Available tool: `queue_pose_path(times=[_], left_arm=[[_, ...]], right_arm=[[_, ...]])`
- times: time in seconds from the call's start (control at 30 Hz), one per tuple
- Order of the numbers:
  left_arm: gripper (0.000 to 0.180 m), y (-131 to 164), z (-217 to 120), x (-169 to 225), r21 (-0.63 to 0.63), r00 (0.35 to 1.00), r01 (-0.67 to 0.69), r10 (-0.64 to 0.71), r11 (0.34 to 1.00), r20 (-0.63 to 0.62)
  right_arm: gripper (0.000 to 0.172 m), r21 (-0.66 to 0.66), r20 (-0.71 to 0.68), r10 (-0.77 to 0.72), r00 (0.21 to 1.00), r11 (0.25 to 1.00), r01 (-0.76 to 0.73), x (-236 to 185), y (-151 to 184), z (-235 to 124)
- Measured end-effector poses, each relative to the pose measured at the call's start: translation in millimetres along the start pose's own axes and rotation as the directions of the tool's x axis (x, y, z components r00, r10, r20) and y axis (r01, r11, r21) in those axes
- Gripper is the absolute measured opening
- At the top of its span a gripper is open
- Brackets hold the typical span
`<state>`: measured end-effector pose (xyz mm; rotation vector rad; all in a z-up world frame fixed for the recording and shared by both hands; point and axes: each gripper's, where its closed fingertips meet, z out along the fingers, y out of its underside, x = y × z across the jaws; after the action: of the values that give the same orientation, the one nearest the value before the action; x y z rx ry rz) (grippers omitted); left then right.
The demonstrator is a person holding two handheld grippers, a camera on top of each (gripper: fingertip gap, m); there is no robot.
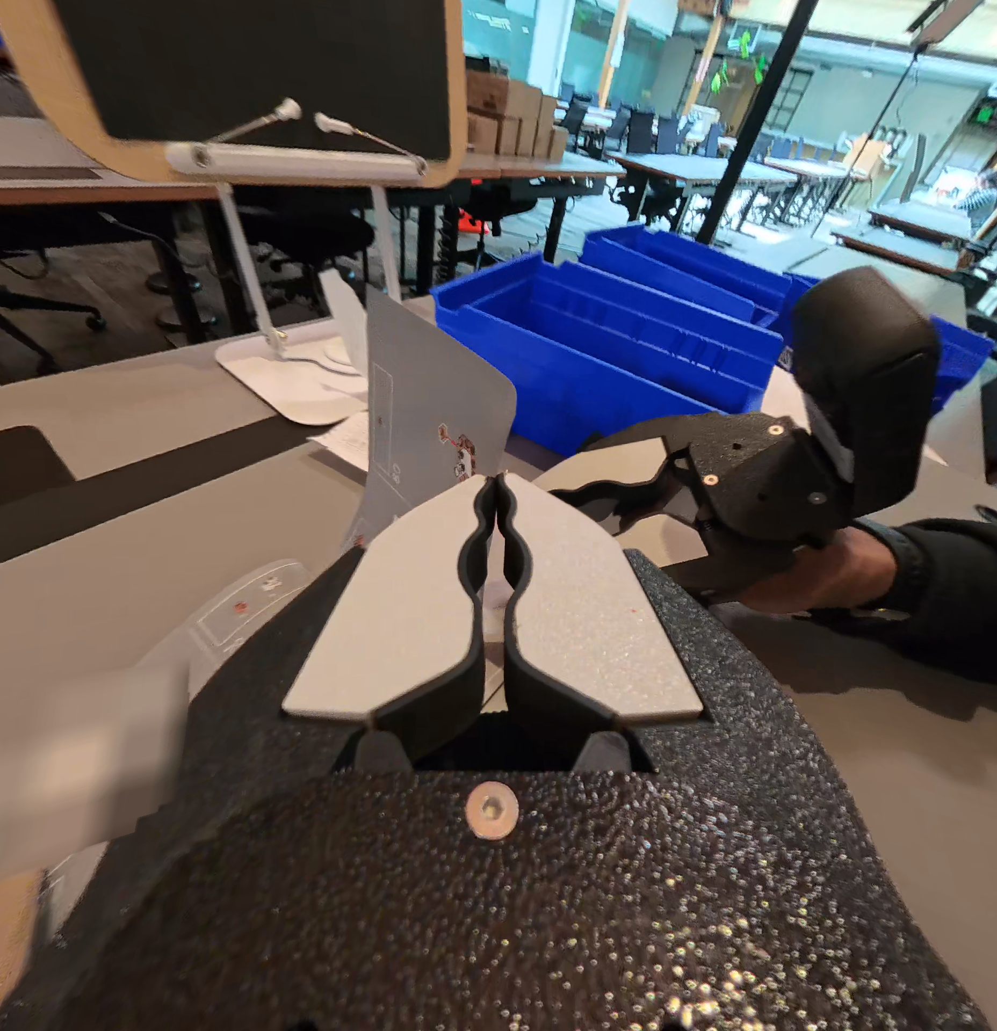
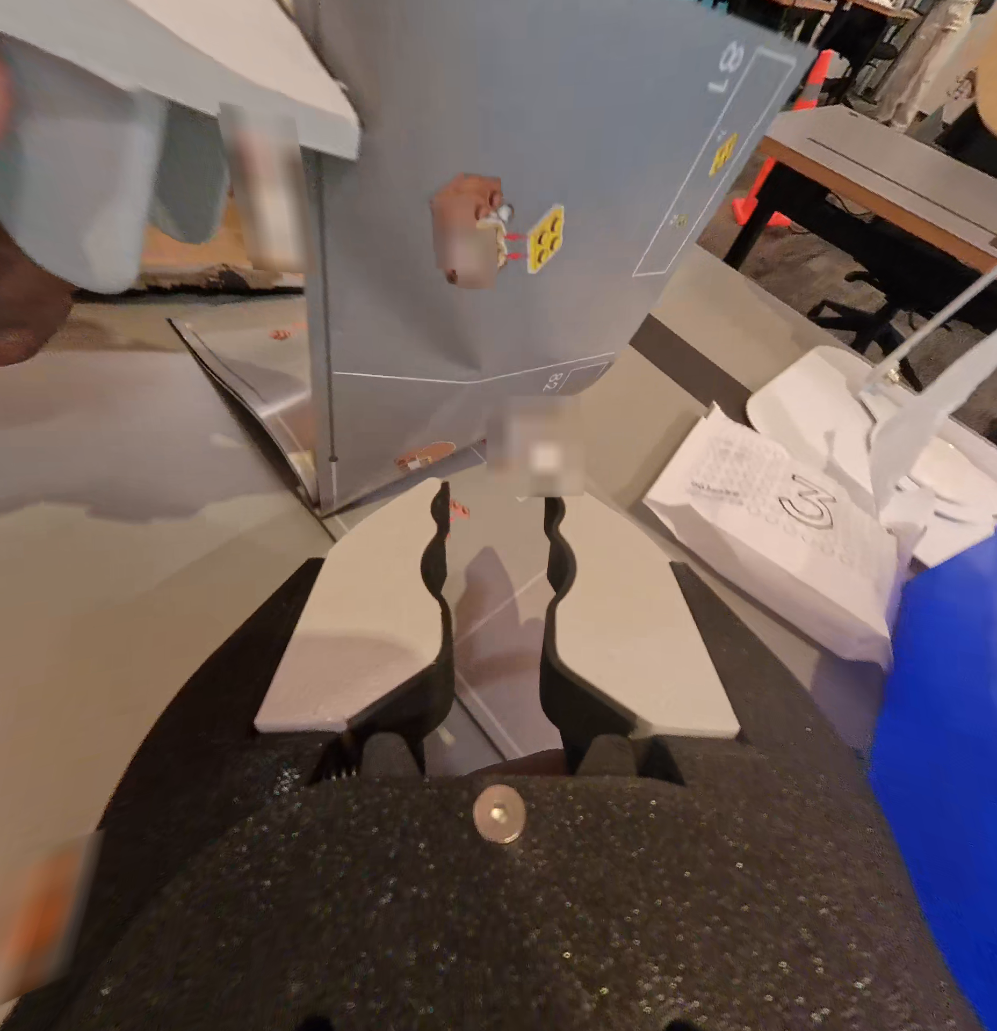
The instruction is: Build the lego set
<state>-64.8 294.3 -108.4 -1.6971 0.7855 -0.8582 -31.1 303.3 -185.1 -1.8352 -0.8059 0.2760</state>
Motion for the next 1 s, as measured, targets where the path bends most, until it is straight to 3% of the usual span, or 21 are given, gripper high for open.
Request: queue_pose_path(times=[0.13, 0.4, 0.53, 0.7, 0.83, 1.0], left_arm=[[0.000, -3.9, -25.7, -22.2, 0.050, 0.998, 0.037, -0.040, 0.998, 0.045], [0.000, 15.0, -65.1, -59.3, 0.064, 0.984, 0.166, -0.170, 0.984, 0.055], [0.029, 35.5, -83.3, -75.3, -0.053, 0.986, 0.128, -0.122, 0.990, 0.115], [0.047, 56.7, -111.7, -86.8, -0.293, 0.979, -0.049, 0.103, 0.955, 0.174], [0.048, 75.8, -128.0, -102.1, -0.490, 0.922, -0.189, 0.325, 0.851, 0.210], [0.047, 116.5, -131.8, -117.5, -0.681, 0.892, -0.199, 0.418, 0.705, 0.172]], right_arm=[[0.035, 0.002, 0.032, -0.013, 0.999, 1.000, 0.013, -5.2, -14.1, 21.7], [0.037, -0.034, 0.127, -0.008, 0.992, 0.999, 0.012, -22.0, -29.1, 58.8], [0.037, -0.055, 0.143, -0.028, 0.989, 0.998, 0.036, -28.0, -31.2, 70.8], [0.036, -0.104, 0.131, -0.108, 0.986, 0.987, 0.122, -31.6, -27.2, 77.8], [0.036, -0.151, 0.121, -0.162, 0.979, 0.972, 0.179, -31.9, -20.3, 77.8], [0.035, -0.171, 0.121, -0.179, 0.976, 0.965, 0.198, -32.0, -17.7, 76.0]])
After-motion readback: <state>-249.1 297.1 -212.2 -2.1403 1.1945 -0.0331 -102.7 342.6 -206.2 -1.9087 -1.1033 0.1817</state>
